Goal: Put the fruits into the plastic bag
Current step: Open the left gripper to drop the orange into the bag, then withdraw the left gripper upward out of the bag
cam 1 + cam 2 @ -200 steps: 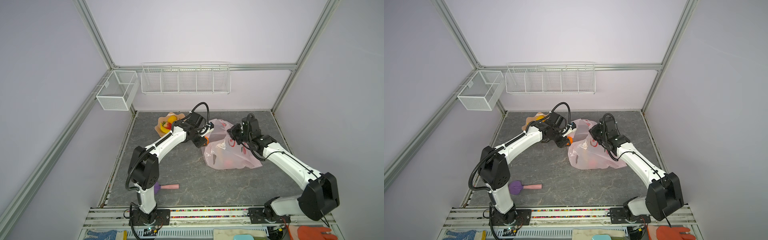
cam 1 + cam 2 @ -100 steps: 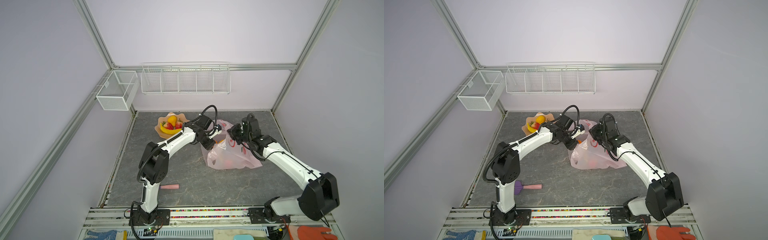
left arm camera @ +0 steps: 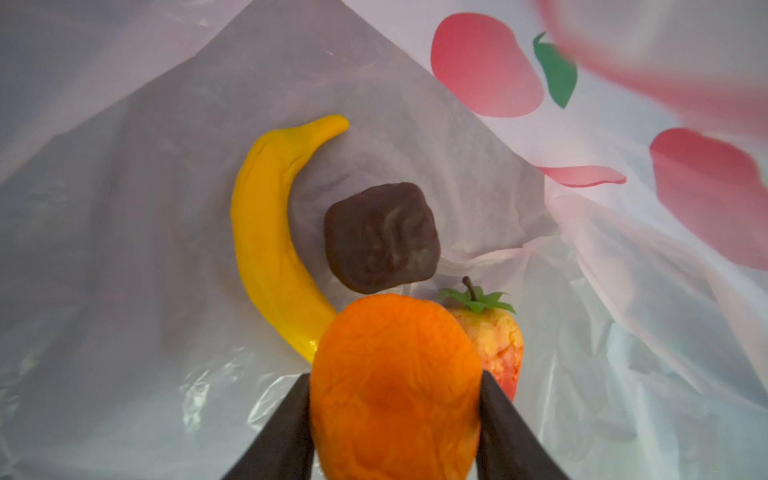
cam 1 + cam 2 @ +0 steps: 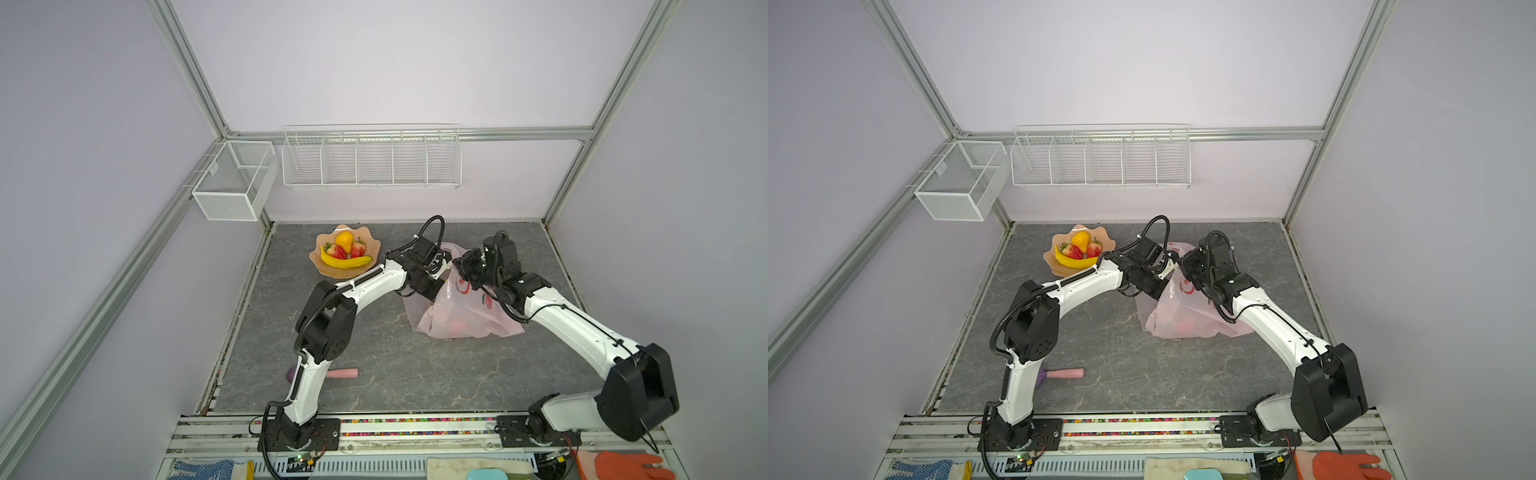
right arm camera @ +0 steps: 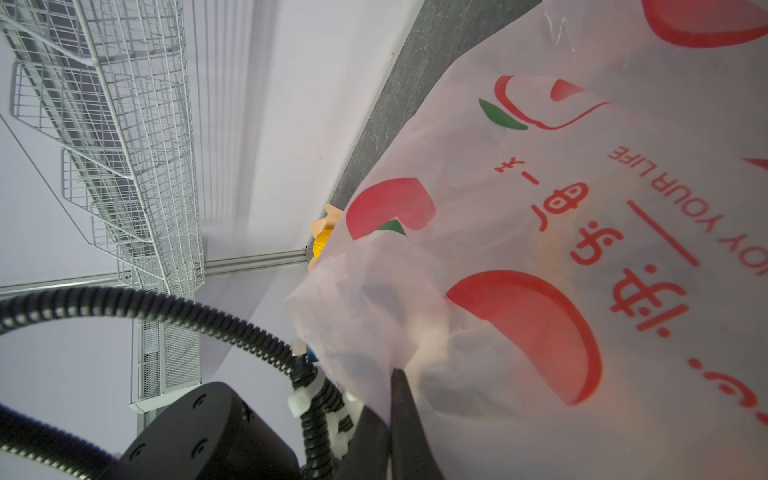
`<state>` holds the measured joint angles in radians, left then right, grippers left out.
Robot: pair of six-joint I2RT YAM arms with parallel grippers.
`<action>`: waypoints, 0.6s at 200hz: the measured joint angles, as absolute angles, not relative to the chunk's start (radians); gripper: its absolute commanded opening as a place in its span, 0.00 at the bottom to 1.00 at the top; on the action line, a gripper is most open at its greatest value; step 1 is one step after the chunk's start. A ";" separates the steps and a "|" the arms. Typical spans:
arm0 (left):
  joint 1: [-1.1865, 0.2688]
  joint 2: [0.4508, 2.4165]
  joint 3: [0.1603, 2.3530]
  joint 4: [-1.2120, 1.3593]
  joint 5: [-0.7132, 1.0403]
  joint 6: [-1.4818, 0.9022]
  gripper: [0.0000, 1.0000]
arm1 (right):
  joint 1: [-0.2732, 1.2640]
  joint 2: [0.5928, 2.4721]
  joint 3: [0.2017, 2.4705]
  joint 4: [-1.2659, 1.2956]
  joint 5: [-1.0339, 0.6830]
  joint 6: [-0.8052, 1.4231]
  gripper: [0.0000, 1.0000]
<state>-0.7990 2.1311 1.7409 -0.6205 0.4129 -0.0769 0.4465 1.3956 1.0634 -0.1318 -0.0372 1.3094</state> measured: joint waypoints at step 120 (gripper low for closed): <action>-0.834 2.164 1.768 -0.592 0.459 -0.231 0.78 | 0.440 1.402 1.054 -0.092 -0.054 1.313 0.06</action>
<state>-0.8341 2.1643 1.7676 -0.5922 0.4591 -0.2306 0.4400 1.4021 1.0538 -0.0921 -0.0536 1.3132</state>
